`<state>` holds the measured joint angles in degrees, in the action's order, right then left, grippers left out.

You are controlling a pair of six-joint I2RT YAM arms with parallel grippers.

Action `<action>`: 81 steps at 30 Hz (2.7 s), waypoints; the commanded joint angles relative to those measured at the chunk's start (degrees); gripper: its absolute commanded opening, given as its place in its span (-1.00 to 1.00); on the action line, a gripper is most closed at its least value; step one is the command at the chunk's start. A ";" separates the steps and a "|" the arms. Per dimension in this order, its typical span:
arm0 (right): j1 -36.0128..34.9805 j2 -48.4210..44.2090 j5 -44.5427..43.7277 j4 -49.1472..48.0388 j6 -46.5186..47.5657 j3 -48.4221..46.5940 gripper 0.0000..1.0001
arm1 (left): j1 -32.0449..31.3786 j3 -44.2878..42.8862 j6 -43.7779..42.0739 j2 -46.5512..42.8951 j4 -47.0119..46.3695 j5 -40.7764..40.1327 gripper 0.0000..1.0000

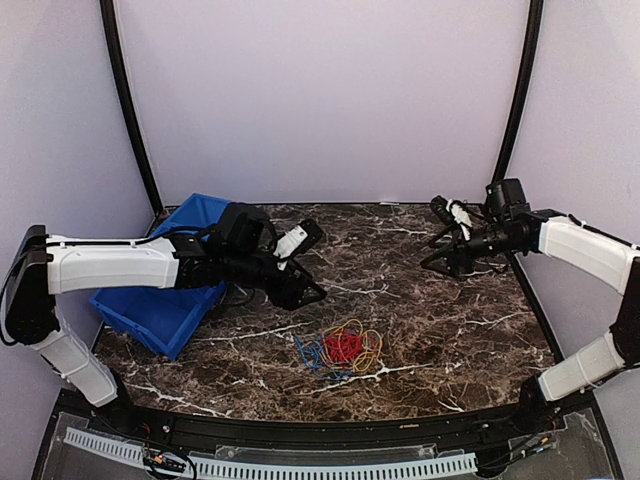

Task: Untangle the cables

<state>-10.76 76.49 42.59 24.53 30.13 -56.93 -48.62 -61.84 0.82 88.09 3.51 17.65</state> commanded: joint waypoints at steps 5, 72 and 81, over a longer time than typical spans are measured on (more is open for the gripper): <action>-13.81 3.40 -1.79 9.27 10.46 0.47 0.41 | -2.63 -1.77 3.65 4.79 3.14 6.88 0.22; -21.97 10.13 0.15 -2.21 0.71 -3.46 0.48 | -13.98 -1.75 3.82 4.12 -1.51 -18.43 -1.00; -30.14 18.79 -2.50 -16.80 -11.84 -4.70 0.53 | -12.06 15.04 18.61 -1.61 -26.69 -22.46 -1.00</action>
<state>-38.00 91.64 41.17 16.62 25.93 -60.10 -61.30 -52.40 10.87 90.87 -7.97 -2.26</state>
